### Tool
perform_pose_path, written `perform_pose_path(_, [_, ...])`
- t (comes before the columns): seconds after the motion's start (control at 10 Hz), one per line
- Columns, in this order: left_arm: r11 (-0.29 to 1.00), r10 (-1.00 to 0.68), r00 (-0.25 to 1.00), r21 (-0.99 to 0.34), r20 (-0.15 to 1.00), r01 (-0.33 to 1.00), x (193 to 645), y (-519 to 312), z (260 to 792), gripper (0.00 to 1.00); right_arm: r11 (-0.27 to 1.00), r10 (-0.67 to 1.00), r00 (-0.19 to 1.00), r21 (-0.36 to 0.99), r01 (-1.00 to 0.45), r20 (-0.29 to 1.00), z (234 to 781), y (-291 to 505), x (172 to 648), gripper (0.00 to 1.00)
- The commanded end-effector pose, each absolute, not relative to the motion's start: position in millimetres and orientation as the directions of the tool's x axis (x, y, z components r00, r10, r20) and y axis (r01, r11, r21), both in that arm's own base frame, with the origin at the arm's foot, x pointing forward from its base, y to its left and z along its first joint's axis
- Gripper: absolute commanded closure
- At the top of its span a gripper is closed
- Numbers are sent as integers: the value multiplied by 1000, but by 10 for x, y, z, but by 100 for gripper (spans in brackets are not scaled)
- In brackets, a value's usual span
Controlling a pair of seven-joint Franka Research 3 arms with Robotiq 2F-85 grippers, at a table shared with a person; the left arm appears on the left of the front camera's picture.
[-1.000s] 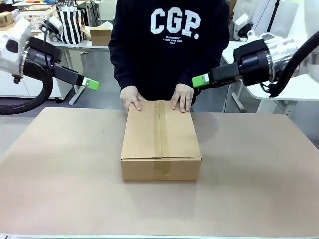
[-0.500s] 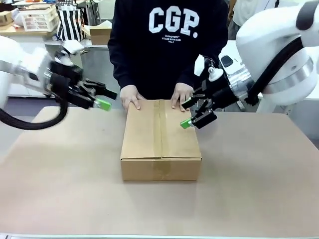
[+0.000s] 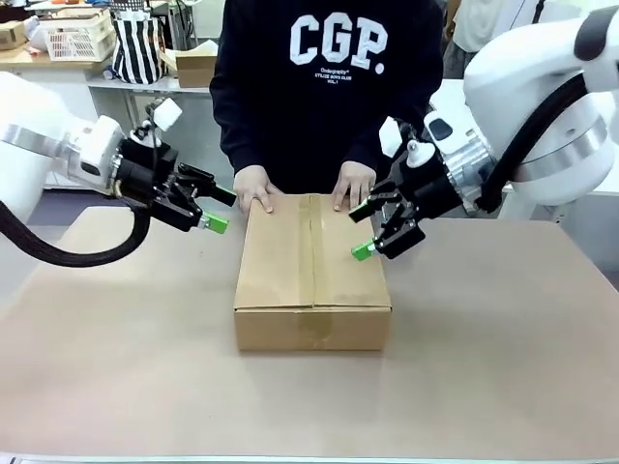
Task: Pack the gift set into the box.
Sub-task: Press and hold the closed box until the human finishes sealing it.
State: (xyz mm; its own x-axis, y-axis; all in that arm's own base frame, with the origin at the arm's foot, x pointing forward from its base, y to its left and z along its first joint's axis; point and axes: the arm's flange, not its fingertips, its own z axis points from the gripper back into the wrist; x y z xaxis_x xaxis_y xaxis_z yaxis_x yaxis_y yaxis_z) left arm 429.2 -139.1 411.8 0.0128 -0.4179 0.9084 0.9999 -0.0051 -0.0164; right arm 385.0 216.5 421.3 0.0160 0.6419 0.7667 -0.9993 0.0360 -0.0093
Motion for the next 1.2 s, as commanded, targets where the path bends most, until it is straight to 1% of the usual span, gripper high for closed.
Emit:
perform_pose_path(0.0, [13,-447,-98,116,889,993,4513,-1703,3809,0,-169,562,-72,29,-985,824,3904,1984,4159,0])
perform_pose_path(0.2, [-34,-441,-81,74,894,997,4704,-1845,3598,0,-197,561,-116,-3,-980,820,3747,1985,4282,0])
perform_pose_path(0.4, [-51,-421,-100,87,902,995,4801,-1888,3474,0,-91,580,-98,-55,-994,809,3588,2041,4345,0])
perform_pose_path(0.5, [-64,-407,-116,98,906,993,4827,-1898,3411,0,-32,598,-59,-50,-998,799,3490,2045,4368,0])
perform_pose_path(0.7, [-74,-407,-146,126,902,989,4828,-1894,3312,0,-12,588,-47,-50,-999,808,3345,2013,4395,0])
perform_pose_path(0.8, [-70,-417,-139,120,898,990,4820,-1900,3267,0,-7,591,-41,-46,-999,806,3309,2007,4446,0])
perform_pose_path(1.1, [-61,-446,-117,100,887,993,4764,-1923,3165,0,-37,587,-79,-71,-997,806,3330,2083,4633,0])
